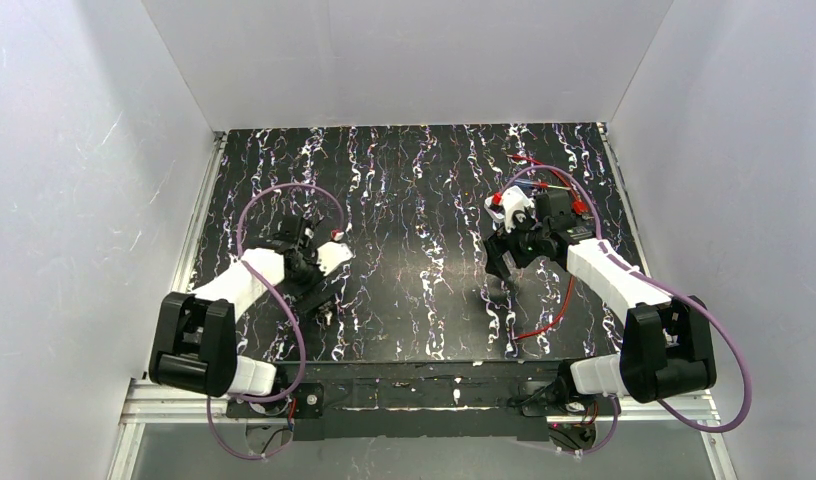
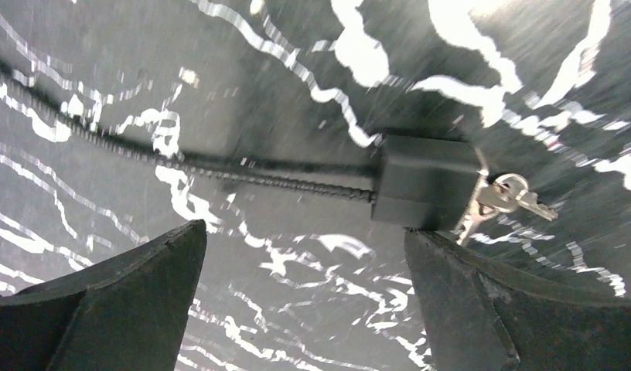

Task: Lock with the key
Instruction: Pick up the lock from the center of the board.

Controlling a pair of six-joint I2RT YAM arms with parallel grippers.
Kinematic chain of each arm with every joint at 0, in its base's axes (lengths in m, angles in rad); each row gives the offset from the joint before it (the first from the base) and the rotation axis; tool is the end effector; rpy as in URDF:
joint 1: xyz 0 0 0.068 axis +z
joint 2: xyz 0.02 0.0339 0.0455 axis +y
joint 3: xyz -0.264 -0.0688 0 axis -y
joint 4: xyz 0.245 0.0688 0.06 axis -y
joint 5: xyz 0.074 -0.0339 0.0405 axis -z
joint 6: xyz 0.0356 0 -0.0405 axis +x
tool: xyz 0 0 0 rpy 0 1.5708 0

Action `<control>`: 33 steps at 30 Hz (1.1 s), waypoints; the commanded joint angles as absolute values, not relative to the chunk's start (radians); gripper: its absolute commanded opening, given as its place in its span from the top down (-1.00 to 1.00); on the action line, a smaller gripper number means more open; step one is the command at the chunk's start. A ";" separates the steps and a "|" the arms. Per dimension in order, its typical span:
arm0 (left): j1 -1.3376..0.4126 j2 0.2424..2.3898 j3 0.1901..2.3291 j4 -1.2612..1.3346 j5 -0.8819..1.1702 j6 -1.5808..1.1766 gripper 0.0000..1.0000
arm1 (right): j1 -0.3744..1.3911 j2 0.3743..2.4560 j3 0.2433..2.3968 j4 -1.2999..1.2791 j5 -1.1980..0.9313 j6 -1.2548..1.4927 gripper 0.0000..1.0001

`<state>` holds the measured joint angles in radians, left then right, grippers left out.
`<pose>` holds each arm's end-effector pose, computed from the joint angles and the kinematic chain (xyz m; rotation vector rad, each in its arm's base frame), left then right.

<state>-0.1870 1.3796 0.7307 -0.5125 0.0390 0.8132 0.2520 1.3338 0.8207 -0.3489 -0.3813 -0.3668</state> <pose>0.2404 -0.0469 0.1719 1.3224 2.3970 0.1243 0.2587 0.0803 0.2209 -0.8884 2.2198 0.4089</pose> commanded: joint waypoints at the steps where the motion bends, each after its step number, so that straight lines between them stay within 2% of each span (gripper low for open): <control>1: -0.264 1.425 0.804 -0.500 0.157 0.678 -0.99 | 0.241 1.320 0.828 -0.342 -0.390 -0.373 -1.00; 6: -0.358 1.535 0.905 -0.484 0.191 0.581 -0.99 | 0.225 1.325 0.827 -0.341 -0.387 -0.372 -1.00; 10: -0.366 1.594 1.007 -0.499 0.237 0.482 -0.99 | 0.220 1.330 0.828 -0.336 -0.383 -0.370 -1.00; 17: -0.349 1.570 1.104 -0.565 0.239 0.490 -0.99 | 0.219 1.329 0.831 -0.335 -0.381 -0.367 -1.00; 20: -0.330 1.540 1.114 -0.645 0.322 0.640 -0.99 | 0.217 1.314 0.825 -0.331 -0.392 -0.367 -1.00; 24: -0.312 1.508 1.097 -0.820 0.473 0.997 -0.99 | 0.215 1.275 0.792 -0.298 -0.431 -0.369 -1.00; 33: -0.310 1.586 1.113 -0.957 0.584 1.454 -0.99 | 0.205 1.213 0.724 -0.239 -0.487 -0.390 -1.00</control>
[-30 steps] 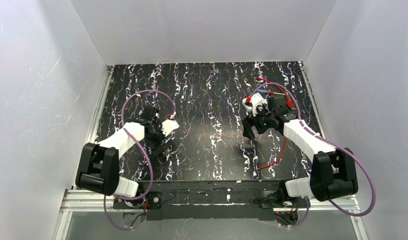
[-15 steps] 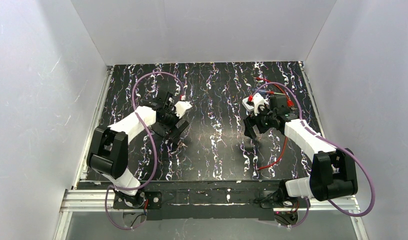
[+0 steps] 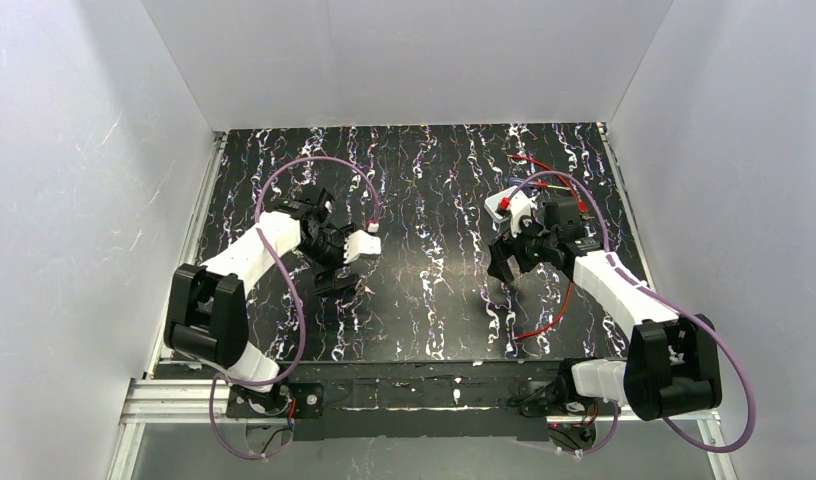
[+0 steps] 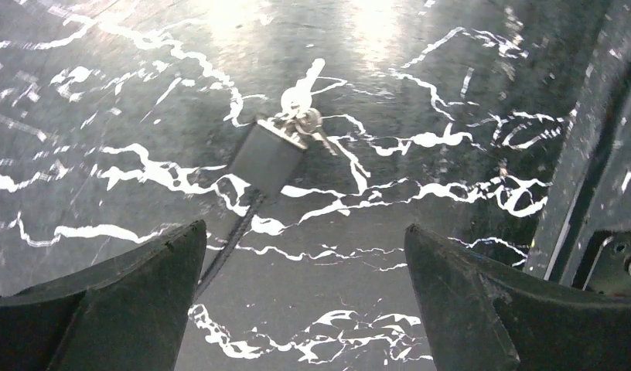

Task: Lock with the key
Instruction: Pick up the lock from the center of the board.

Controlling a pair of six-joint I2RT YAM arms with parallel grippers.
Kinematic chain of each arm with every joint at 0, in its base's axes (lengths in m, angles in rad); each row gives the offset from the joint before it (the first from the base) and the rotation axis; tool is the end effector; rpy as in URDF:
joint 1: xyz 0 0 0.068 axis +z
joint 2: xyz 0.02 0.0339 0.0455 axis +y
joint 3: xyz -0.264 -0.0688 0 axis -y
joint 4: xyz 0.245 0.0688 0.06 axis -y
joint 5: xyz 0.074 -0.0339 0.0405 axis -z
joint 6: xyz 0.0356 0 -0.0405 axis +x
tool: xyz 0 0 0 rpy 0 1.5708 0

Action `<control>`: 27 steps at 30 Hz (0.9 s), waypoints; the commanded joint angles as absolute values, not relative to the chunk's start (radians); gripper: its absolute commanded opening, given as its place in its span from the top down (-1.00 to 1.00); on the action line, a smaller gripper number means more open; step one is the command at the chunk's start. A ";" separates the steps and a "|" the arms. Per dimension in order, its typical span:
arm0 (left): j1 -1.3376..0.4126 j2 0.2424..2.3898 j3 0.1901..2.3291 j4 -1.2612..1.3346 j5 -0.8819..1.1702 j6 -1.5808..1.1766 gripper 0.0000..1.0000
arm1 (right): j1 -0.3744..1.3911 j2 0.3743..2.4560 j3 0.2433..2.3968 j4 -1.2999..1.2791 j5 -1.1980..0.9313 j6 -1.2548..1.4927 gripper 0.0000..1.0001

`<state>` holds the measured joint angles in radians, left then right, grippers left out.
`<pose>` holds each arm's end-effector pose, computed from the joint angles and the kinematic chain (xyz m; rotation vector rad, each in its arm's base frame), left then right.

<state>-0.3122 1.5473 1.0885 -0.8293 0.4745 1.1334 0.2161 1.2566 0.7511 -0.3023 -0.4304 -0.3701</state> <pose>0.2705 -0.1044 0.2212 1.8307 1.9370 -0.4393 0.2462 0.0693 0.2216 -0.8642 2.1601 0.4336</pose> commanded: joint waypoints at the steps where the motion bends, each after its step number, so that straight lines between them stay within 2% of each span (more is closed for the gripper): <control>1: -0.310 1.599 1.119 -0.956 0.589 1.483 -0.99 | 0.202 1.207 0.717 -0.235 -0.496 -0.392 -1.00; 10: -0.311 1.687 1.153 -0.930 0.591 1.644 -0.97 | 0.195 1.198 0.699 -0.221 -0.540 -0.408 -1.00; 14: -0.311 1.711 1.140 -0.879 0.572 1.648 -0.83 | 0.195 1.197 0.696 -0.221 -0.550 -0.415 -1.00; 18: -0.311 1.737 1.100 -0.794 0.541 1.660 -0.57 | 0.195 1.183 0.683 -0.193 -0.549 -0.405 -1.00; 27: -0.311 1.774 1.050 -0.706 0.513 1.652 -0.14 | 0.195 1.153 0.673 -0.179 -0.571 -0.420 -1.00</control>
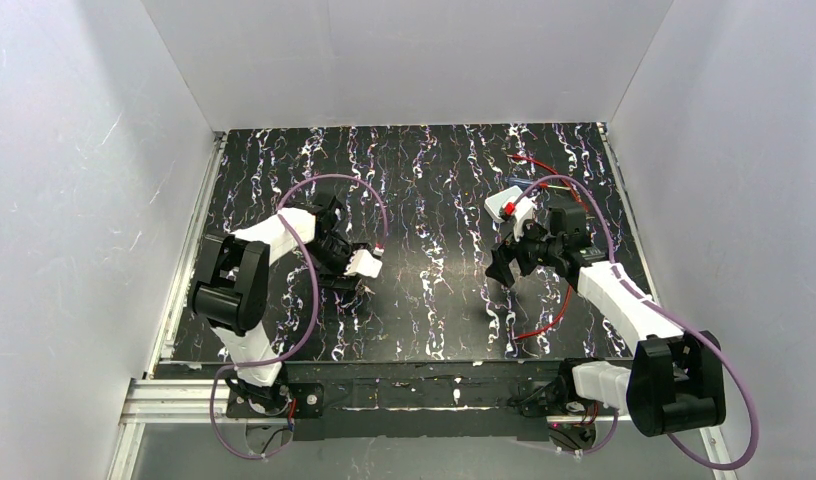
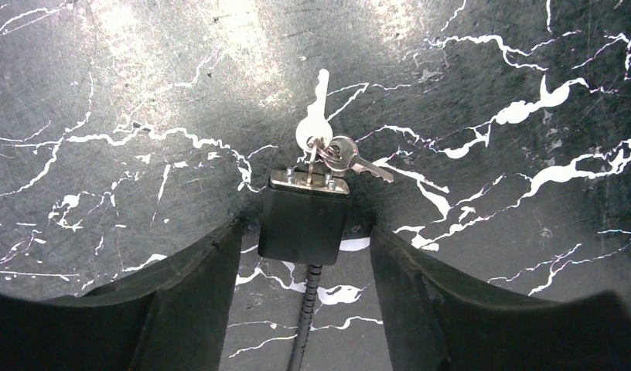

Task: Lock with the key
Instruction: Pick up the lock from the center of the board.

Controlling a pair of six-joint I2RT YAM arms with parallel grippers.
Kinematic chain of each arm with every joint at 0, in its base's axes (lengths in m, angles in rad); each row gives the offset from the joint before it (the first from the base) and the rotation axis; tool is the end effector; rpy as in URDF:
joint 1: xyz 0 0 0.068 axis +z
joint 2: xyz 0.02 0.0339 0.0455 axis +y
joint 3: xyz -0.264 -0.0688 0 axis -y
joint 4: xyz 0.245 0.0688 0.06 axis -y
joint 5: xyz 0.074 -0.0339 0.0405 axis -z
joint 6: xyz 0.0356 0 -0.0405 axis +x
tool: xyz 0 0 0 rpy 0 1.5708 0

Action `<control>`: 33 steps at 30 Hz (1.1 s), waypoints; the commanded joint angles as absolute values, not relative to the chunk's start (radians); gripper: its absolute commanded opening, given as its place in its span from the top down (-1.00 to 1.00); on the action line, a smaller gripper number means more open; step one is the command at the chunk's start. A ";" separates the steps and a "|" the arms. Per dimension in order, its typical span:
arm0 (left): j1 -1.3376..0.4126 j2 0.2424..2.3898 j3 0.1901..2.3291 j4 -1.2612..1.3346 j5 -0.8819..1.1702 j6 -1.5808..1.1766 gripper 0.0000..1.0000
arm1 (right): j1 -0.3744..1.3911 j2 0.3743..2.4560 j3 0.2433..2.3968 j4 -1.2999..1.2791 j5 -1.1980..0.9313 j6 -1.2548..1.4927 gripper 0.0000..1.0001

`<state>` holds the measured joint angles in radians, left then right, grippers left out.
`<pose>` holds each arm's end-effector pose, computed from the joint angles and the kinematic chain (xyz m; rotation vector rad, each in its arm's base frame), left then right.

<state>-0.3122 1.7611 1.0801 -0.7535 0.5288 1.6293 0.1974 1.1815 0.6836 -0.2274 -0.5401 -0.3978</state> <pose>0.2917 -0.1130 0.1613 2.2360 1.4699 -0.4611 0.2336 0.0654 0.2241 -0.9092 2.0278 0.5081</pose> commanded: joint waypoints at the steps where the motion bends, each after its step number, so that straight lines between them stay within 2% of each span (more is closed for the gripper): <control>1: -0.311 1.774 1.044 -0.706 0.509 1.653 -0.06 | 0.194 1.155 0.671 -0.176 -0.571 -0.419 -1.00; 8: -0.357 1.722 1.075 -0.801 0.535 1.508 0.53 | 0.196 1.204 0.696 -0.186 -0.558 -0.474 -1.00; 13: -0.378 1.712 1.175 -0.933 0.571 1.311 0.77 | 0.197 1.224 0.714 -0.193 -0.593 -0.478 -1.00; 17: -0.381 1.716 1.278 -1.079 0.617 1.181 0.92 | 0.198 1.163 0.701 -0.195 -0.640 -0.506 -1.00; 20: -0.393 1.734 1.358 -1.133 0.630 1.043 1.00 | 0.205 1.136 0.724 -0.229 -0.638 -0.551 -1.00; 27: -0.400 1.867 1.612 -1.374 0.784 0.826 1.00 | 0.235 1.105 0.856 -0.469 -0.691 -0.690 -1.00; 33: -0.429 1.904 1.676 -1.467 0.947 0.719 1.00 | 0.377 0.972 0.863 -0.505 -0.658 -0.689 -1.00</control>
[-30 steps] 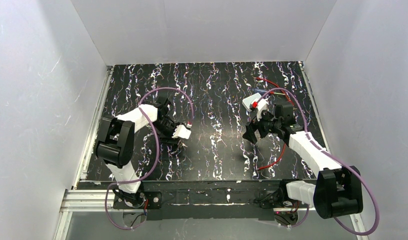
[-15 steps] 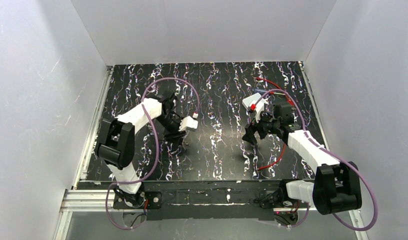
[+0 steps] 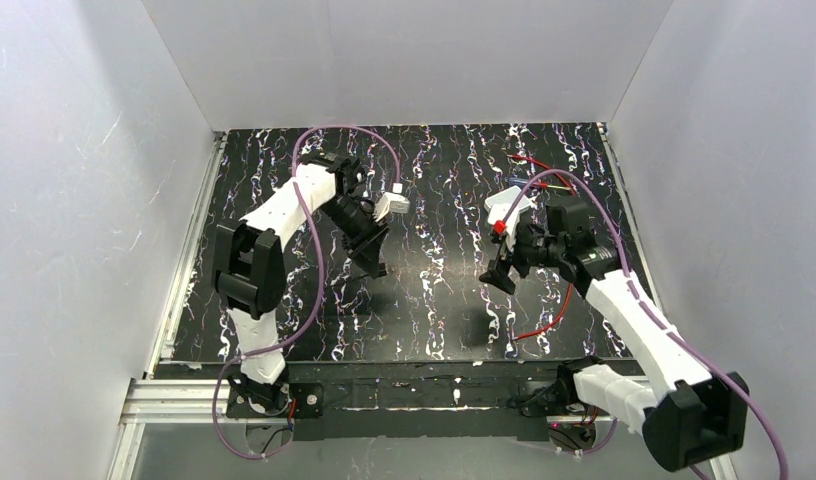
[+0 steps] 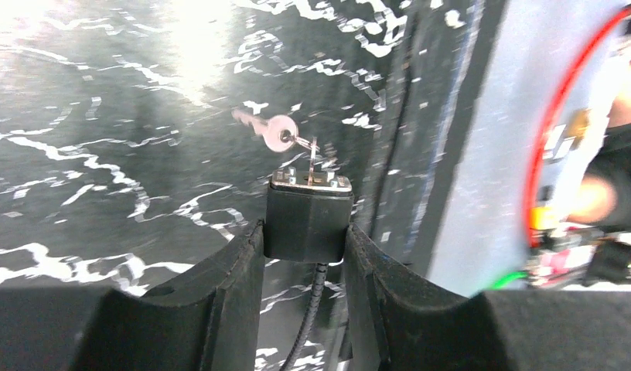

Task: Lock with the key
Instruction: Pick up the lock from the center of the board.

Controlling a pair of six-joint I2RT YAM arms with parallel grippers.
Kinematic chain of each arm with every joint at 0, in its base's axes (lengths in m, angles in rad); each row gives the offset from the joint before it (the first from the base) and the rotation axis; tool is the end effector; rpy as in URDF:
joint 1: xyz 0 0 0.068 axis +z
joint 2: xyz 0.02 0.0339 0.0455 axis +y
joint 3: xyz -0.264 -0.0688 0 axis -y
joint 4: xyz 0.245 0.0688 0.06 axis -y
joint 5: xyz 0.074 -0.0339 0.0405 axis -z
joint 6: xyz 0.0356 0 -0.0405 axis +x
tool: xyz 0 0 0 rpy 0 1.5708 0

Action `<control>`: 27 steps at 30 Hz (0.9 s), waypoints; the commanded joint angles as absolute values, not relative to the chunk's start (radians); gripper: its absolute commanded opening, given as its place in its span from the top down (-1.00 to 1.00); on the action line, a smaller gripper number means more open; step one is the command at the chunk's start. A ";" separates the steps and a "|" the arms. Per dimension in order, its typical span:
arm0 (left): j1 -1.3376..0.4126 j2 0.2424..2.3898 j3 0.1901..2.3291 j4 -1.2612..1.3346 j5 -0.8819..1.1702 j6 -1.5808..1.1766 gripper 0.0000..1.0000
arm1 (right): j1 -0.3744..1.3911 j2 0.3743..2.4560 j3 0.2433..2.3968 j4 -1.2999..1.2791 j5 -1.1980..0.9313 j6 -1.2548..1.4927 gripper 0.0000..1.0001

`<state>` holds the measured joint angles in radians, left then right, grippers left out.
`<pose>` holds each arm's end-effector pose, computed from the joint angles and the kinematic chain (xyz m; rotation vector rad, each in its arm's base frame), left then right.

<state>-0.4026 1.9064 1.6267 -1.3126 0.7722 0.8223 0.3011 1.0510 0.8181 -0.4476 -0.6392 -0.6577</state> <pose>0.3186 -0.1627 0.2533 1.5936 2.2894 -1.1153 0.2046 0.0858 0.2799 -1.2725 1.7235 0.5102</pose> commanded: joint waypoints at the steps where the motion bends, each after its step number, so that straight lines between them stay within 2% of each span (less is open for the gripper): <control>1: -0.438 1.910 1.682 -1.486 0.961 0.717 1.00 | 0.392 0.969 0.870 -0.514 -0.667 -0.688 -1.00; 6: -0.479 1.950 1.705 -1.558 1.023 0.696 1.00 | 0.453 0.988 0.912 -0.505 -0.726 -0.667 -1.00; 10: -0.510 1.991 1.722 -1.589 1.083 0.681 1.00 | 0.581 1.028 0.957 -0.494 -0.673 -0.668 -1.00; 19: -0.558 2.058 1.760 -1.631 1.153 0.675 1.00 | 0.692 1.092 0.986 -0.521 -0.759 -0.751 -0.72; 27: -0.585 2.077 1.768 -1.655 1.189 0.686 1.00 | 0.769 1.165 1.012 -0.507 -0.688 -0.794 -0.54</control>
<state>-0.5712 2.0968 1.7367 -1.4982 1.1209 0.6773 0.7382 1.1437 0.9496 -0.5232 -0.7121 -0.7550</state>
